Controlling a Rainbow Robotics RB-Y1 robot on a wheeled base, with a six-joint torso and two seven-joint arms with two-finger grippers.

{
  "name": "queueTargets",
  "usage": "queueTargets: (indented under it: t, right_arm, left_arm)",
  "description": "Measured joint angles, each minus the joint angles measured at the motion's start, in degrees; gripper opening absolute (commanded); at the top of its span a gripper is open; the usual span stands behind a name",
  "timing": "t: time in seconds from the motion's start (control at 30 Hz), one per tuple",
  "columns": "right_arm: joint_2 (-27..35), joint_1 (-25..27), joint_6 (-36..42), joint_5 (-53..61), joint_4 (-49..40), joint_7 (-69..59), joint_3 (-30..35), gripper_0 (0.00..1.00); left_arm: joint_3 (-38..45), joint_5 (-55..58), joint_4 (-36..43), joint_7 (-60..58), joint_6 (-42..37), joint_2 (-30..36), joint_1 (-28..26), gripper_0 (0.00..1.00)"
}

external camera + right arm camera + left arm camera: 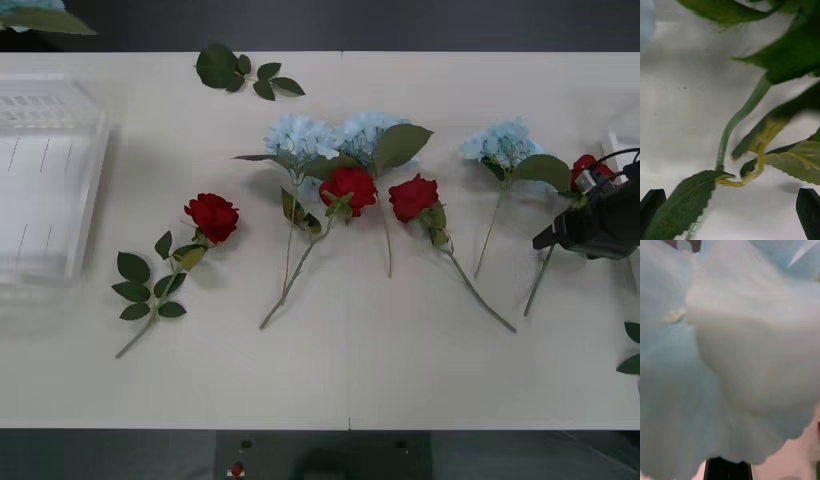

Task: Put the red flowers into the right box and the blue flowers into the left box

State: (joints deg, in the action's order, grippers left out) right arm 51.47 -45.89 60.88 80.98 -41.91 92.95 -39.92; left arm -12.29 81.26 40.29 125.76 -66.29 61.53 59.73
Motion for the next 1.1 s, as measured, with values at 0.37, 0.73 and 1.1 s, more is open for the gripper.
queueTargets:
  t: [0.37,0.73,1.1]
  right_arm:
    - [-1.7,-0.03,-0.85,-1.36,0.11,-2.66,0.01,0.34]
    - [-1.7,-0.08,-0.96,-1.46,0.11,-3.58,0.03,0.0]
    - [-1.69,-1.62,-0.23,-2.43,0.24,-3.58,1.89,0.0]
  left_arm:
    - [0.4,-8.09,-0.01,0.0,12.97,7.19,-9.22,0.0]
    - [1.44,-11.18,-0.01,0.0,25.77,1.89,-18.83,0.0]
    - [1.44,-13.3,-0.01,0.0,31.16,-2.81,-21.47,0.0]
